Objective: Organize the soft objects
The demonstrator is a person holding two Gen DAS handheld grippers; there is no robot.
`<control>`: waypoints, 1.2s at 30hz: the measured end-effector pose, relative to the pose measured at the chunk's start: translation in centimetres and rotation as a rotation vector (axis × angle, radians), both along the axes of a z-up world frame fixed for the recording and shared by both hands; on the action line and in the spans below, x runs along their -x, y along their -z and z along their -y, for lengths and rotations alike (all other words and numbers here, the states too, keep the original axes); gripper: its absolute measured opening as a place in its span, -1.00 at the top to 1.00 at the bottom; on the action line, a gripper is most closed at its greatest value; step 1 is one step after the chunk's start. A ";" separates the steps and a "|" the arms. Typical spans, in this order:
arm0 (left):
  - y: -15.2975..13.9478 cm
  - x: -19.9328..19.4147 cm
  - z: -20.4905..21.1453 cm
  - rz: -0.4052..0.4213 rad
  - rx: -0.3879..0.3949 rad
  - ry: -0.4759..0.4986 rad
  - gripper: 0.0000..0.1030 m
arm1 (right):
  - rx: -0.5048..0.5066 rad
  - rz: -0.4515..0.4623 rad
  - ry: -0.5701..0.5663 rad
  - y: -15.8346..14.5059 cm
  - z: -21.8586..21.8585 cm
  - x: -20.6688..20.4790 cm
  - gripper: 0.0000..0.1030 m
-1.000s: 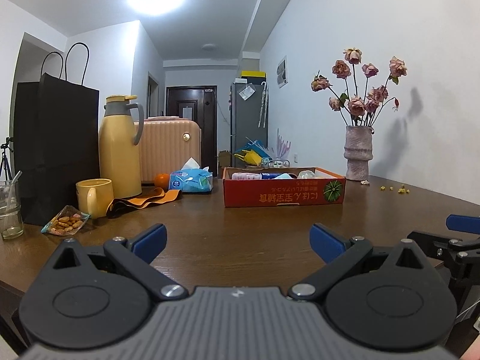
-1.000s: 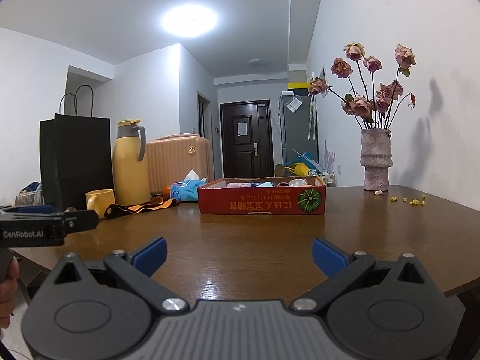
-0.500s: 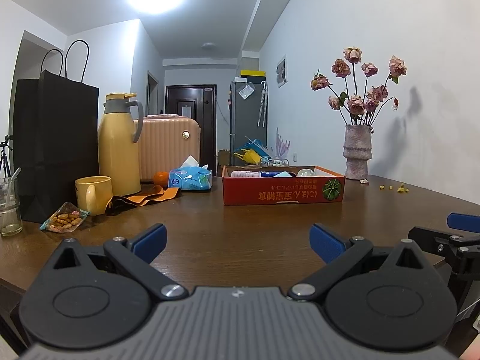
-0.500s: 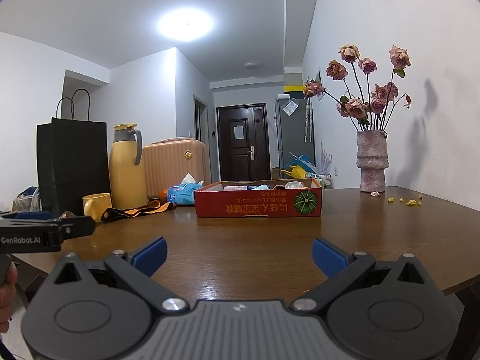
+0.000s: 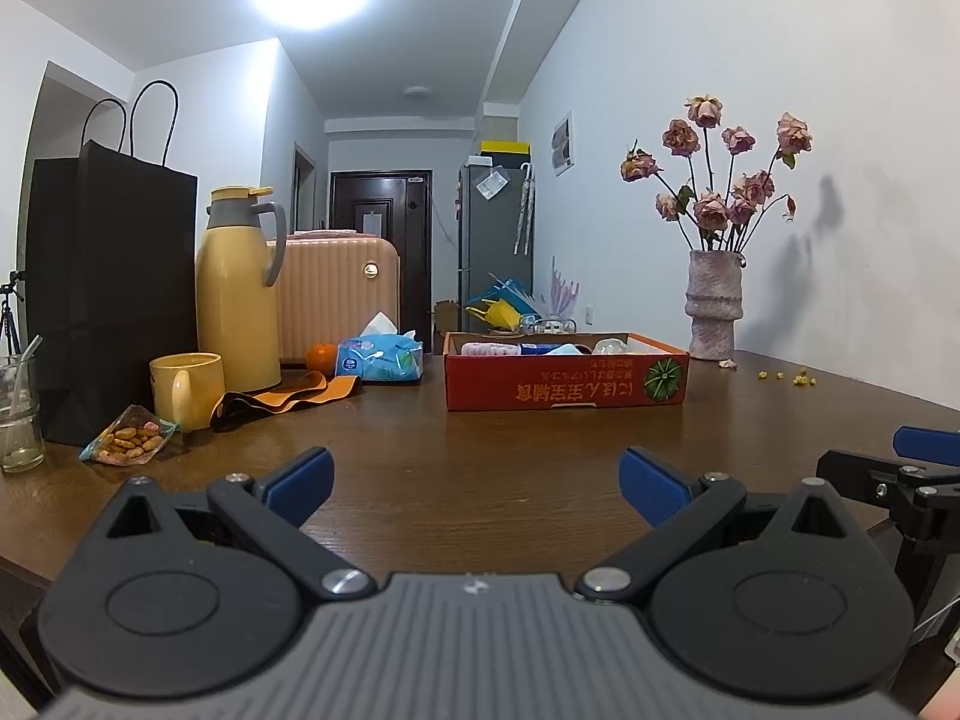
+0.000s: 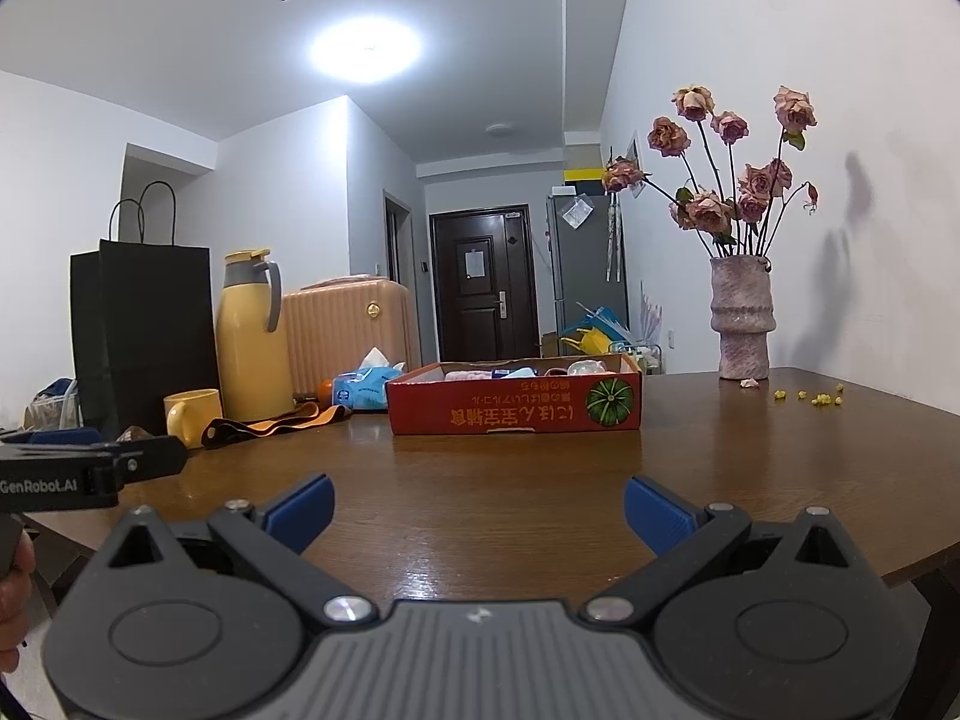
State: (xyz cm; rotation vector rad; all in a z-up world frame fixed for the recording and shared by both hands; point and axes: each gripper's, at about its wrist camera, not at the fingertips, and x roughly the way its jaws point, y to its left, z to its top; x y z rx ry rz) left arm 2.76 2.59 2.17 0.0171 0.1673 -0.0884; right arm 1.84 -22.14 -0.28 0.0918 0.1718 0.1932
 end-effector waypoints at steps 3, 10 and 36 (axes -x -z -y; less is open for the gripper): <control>0.0 0.0 0.1 0.003 -0.004 0.004 -1.00 | 0.002 0.000 0.000 0.0 0.0 0.0 -1.00; 0.0 0.2 0.2 0.007 -0.002 0.009 -1.00 | 0.008 0.001 -0.004 0.0 -0.1 0.0 -1.00; 0.1 0.5 0.7 0.022 -0.004 0.017 -1.00 | 0.014 0.003 0.006 0.4 -0.2 0.1 -1.00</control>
